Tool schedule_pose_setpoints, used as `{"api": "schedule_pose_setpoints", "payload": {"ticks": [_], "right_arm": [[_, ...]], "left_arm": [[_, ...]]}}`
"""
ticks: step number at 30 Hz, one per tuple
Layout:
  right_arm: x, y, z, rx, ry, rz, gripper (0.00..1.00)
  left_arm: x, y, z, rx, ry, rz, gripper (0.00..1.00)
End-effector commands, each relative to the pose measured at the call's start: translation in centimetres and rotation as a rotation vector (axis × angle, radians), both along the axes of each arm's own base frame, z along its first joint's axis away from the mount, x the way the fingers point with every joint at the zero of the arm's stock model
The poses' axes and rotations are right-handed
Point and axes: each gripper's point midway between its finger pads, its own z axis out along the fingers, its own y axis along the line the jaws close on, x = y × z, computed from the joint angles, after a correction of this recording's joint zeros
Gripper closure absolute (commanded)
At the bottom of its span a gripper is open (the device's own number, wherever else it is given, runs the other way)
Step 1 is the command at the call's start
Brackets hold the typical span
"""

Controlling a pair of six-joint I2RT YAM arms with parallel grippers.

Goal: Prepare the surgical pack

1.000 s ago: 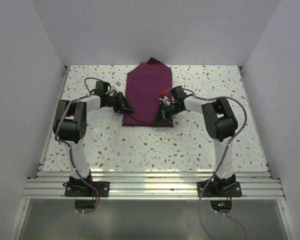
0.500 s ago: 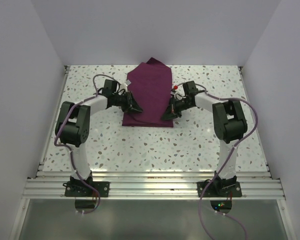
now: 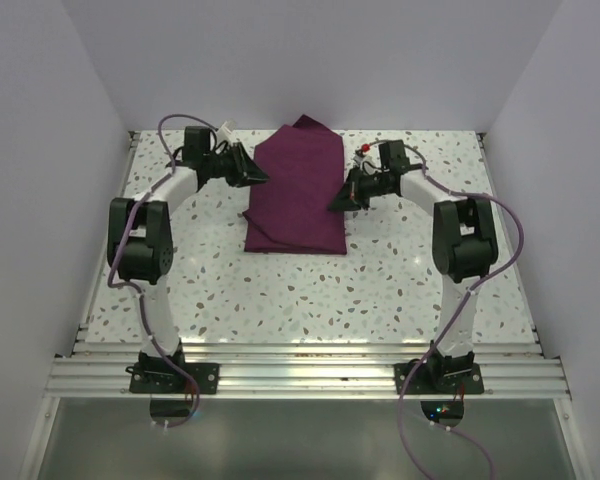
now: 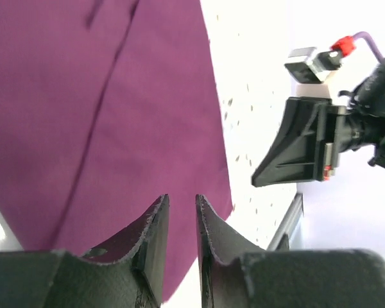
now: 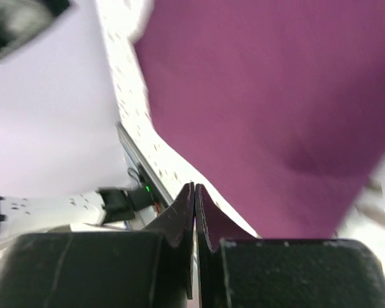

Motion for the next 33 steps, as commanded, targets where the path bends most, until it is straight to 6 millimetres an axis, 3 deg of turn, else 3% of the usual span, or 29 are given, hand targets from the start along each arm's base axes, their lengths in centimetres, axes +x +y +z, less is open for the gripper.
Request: {"api": "schedule_pose_setpoints", "payload": {"ticks": [1,2,3,5,6,7,8,9,10,12,16,22,26,33], "right_arm": [[5.3,1.2,4.1,0.055,-0.121,-0.063,1.0],[6.8,1.2,4.3,0.06,-0.152,-0.091,1.0],[7.8,1.4,3.2,0.068,-0.109,-0.124,1.0],[10.5,2.0,4.3,0.112,-0.179,-0.158,1.0],[11.4,2.2,2.8,0.123,-0.136,-0.184,1.0],[12.6,2.5,3.6,0.146,-0.164,-0.192,1.0],[13.5,2.7,3.4,0.164,-0.182,-0.196,1.0],[14.2,2.9,1.8,0.167,-0.15,-0.205,1.0],[15.3,3.0,2.4,0.177,-0.182,-0.209,1.0],[16.1,3.3,1.7,0.177,-0.169,-0.216,1.0],[17.6,3.1,-1.7,0.155,-0.137,-0.227,1.0],[16.7,2.0,-5.6,0.033,-0.077,-0.212,1.0],[14.2,0.8,-8.7,-0.075,0.012,-0.184,1.0],[10.8,-0.1,-9.6,-0.137,0.047,-0.131,1.0]], "left_arm": [[3.1,-0.1,0.2,-0.042,-0.055,0.012,0.73],[3.6,-0.1,-0.1,-0.05,-0.054,0.018,0.73],[3.9,-0.4,-1.5,-0.071,-0.017,0.015,0.73],[5.3,-0.8,-2.3,-0.107,-0.047,0.015,0.75],[5.7,-0.9,-2.5,-0.129,-0.036,0.027,0.75],[6.1,-1.0,-2.7,-0.138,-0.046,0.033,0.76],[6.9,-0.9,-3.3,-0.134,-0.064,0.053,0.77],[7.3,-0.9,-3.6,-0.134,-0.059,0.063,0.77],[7.6,-0.9,-4.0,-0.135,-0.054,0.069,0.77],[8.7,-0.6,-5.2,-0.12,-0.039,0.095,0.77],[9.3,-0.1,-8.0,-0.063,0.038,0.133,0.78],[7.3,1.2,-12.6,0.034,0.215,0.178,0.81],[4.9,2.4,-15.5,0.098,0.35,0.2,0.85],[0.9,3.8,-17.2,0.198,0.451,0.188,0.87]]}}
